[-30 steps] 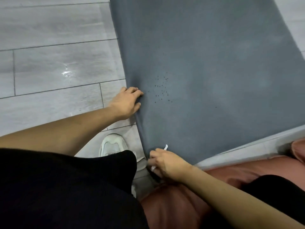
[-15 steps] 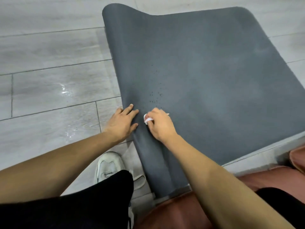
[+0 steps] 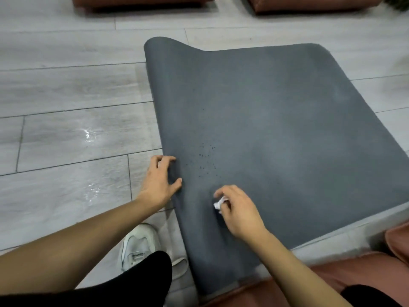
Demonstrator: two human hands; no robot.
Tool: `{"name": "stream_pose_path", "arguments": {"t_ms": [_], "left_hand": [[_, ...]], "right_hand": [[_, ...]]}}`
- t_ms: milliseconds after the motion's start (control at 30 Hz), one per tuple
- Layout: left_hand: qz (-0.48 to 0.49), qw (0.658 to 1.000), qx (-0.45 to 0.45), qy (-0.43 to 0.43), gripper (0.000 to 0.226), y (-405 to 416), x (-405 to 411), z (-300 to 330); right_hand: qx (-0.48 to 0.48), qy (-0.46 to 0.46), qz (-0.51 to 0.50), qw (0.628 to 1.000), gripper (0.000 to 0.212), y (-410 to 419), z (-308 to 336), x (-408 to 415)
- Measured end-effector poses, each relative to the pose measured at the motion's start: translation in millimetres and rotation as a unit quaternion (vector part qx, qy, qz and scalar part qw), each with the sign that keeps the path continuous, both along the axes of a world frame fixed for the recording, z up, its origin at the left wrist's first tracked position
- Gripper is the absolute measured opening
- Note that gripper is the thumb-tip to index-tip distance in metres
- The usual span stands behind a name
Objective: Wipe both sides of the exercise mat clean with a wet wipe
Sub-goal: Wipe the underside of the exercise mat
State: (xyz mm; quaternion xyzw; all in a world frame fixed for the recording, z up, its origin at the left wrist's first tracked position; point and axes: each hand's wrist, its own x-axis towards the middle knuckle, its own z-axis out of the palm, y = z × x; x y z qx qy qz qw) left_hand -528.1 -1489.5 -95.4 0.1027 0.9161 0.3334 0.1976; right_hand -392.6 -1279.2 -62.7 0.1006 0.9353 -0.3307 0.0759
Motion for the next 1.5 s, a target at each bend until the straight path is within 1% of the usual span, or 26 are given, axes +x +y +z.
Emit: {"name": "stream_pose_path", "arguments": {"t_ms": [33, 100, 167, 200, 233, 300, 333, 400, 433, 500, 533, 567, 667, 733, 767, 800, 867, 967, 1000, 1033, 1100, 1167, 1200, 1267, 1367, 1500], "left_hand": [[0.056, 0.998, 0.018, -0.024, 0.065, 3.0, -1.8, 4.1], [0.132, 0.987, 0.017, -0.089, 0.074, 10.6, -8.4, 7.6], [0.162, 0.974, -0.003, -0.158, 0.081, 16.8, -16.1, 2.4], [0.176, 0.966, -0.011, -0.188, 0.083, 19.4, -18.7, -2.4], [0.186, 0.96, -0.014, -0.209, 0.08, 21.5, -20.9, -6.5], [0.19, 0.954, -0.014, -0.233, 0.058, 23.5, -20.5, -13.0], [0.188, 0.953, -0.019, -0.238, 0.049, 26.0, -19.3, -11.2], [0.18, 0.954, -0.031, -0.238, 0.043, 36.0, -14.5, 3.0], [0.168, 0.956, -0.052, -0.236, 0.041, 42.0, -12.3, 9.6], [0.148, 0.958, -0.092, -0.227, 0.043, 56.0, -9.1, 24.9], [0.142, 0.959, -0.098, -0.226, 0.043, 62.1, -8.2, 35.4], [0.138, 0.961, -0.095, -0.222, 0.044, 67.6, -8.1, 47.9], [0.153, 0.96, -0.066, -0.226, 0.05, 76.4, -7.6, 92.0], [0.172, 0.96, -0.06, -0.213, 0.051, 88.9, -4.0, 121.4], [0.18, 0.963, -0.058, -0.194, 0.05, 98.5, -2.4, 132.6], [0.189, 0.966, -0.052, -0.168, 0.047, 111.2, -0.5, 143.4], [0.227, 0.966, -0.025, -0.119, 0.042, 138.8, 6.9, 162.9], [0.337, 0.932, 0.077, -0.11, 0.043, 170.7, 36.5, 181.3], [0.358, 0.923, 0.077, -0.119, 0.047, 173.2, 52.4, 185.8], [0.363, 0.919, 0.06, -0.14, 0.053, 174.0, 69.7, 187.1], [0.347, 0.914, 0.009, -0.211, 0.064, 173.9, 106.9, 183.7], [0.333, 0.908, 0.001, -0.255, 0.063, 179.1, 135.7, 186.0], [0.334, 0.908, 0.001, -0.254, 0.058, 184.4, 142.4, 192.6], [0.359, 0.911, -0.004, -0.205, 0.045, 193.1, 142.1, 216.7], [0.388, 0.915, -0.015, -0.105, 0.026, 195.1, 127.9, 271.5], [0.42, 0.908, -0.005, -0.002, 0.024, 178.0, 106.3, 349.6]], "right_hand": [[0.013, 0.005, -0.021, 1.0, 0.028, 7.4, 4.7, -17.6], [0.038, 0.003, -0.044, 0.998, 0.027, 24.8, 11.1, -55.4], [0.065, 0.012, -0.044, 0.997, 0.024, 41.3, 14.0, -93.2], [0.069, 0.01, -0.049, 0.996, 0.028, 48.6, 14.7, -110.1], [0.067, 0.003, -0.06, 0.996, 0.032, 55.0, 16.5, -124.8], [0.045, -0.029, -0.094, 0.994, 0.037, 65.1, 19.2, -146.3], [0.03, -0.05, -0.114, 0.992, 0.039, 70.2, 19.9, -153.6], [0.019, -0.072, -0.124, 0.989, 0.05, 79.6, 20.9, -167.6], [0.028, -0.08, -0.113, 0.99, 0.051, 81.5, 21.8, -176.0], [0.04, -0.091, -0.087, 0.991, 0.044, 79.6, 25.6, -195.4], [0.033, -0.094, -0.076, 0.992, 0.043, 76.7, 30.3, -205.5], [0.022, -0.095, -0.063, 0.993, 0.047, 72.1, 36.9, -215.8], [0.022, -0.088, -0.011, 0.996, 0.074, 47.7, 65.6, -246.4], [0.059, -0.094, 0.016, 0.994, 0.09, 27.3, 84.4, -260.1], [0.082, -0.1, 0.022, 0.991, 0.093, 18.8, 92.9, -265.2], [0.107, -0.106, 0.024, 0.988, 0.092, 12.9, 101.0, -268.8], [0.141, -0.12, 0.023, 0.983, 0.081, 8.2, 117.9, -274.2], [0.131, -0.129, 0.036, 0.982, 0.046, 20.6, 145.9, -279.4], [0.126, -0.128, 0.038, 0.983, 0.038, 28.3, 156.9, -279.5], [0.128, -0.126, 0.038, 0.983, 0.033, 38.0, 166.7, -278.5], [0.15, -0.123, 0.041, 0.98, 0.029, 62.9, 184.2, -272.1], [0.175, -0.123, 0.045, 0.976, 0.03, 86.8, 196.6, -265.1], [0.177, -0.122, 0.045, 0.975, 0.032, 96.2, 203.4, -264.2], [0.142, -0.115, 0.025, 0.983, 0.035, 105.5, 224.3, -267.5], [0.069, -0.068, 0.009, 0.995, 0.036, 104.7, 269.7, -285.5], [0.011, 0.004, 0.024, 1.0, 0.026, 86.6, 351.3, -316.7]]}}
